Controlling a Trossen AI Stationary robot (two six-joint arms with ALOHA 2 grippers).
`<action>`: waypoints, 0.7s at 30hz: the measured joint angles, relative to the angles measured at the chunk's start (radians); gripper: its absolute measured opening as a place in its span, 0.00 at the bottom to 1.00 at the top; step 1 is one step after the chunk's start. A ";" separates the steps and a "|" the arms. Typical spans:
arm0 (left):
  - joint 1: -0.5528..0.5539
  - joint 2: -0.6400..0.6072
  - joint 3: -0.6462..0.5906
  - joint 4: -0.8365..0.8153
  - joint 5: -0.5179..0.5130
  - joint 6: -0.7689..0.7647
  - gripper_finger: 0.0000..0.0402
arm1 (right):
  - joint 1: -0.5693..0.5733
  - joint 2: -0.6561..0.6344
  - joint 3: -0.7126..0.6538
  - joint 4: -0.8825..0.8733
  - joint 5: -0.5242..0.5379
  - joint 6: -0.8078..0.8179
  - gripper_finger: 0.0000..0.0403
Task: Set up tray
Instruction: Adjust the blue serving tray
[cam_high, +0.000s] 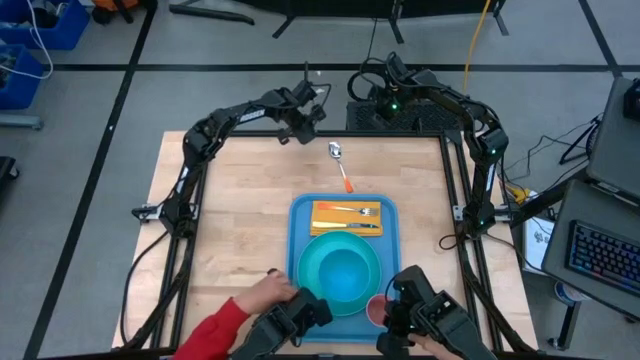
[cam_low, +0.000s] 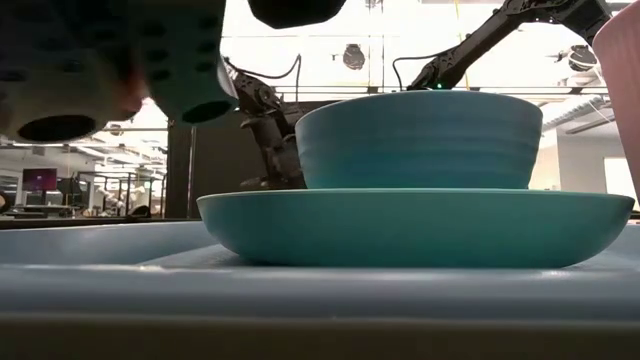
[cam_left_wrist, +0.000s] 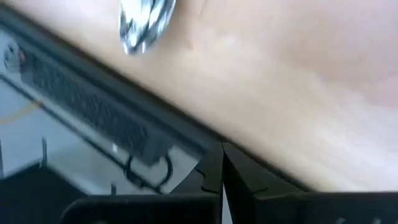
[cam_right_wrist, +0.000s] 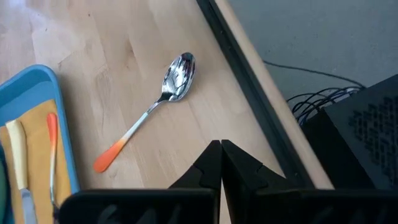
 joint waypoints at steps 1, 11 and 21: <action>0.005 0.000 0.000 -0.012 0.031 0.015 0.01 | 0.000 0.000 0.000 0.007 0.000 0.000 0.00; 0.002 0.004 0.000 -0.058 0.175 0.097 0.01 | 0.000 -0.003 -0.058 0.135 -0.034 0.009 0.00; -0.018 0.011 0.000 -0.025 0.231 0.090 0.01 | 0.000 -0.002 -0.132 0.186 -0.053 0.001 0.00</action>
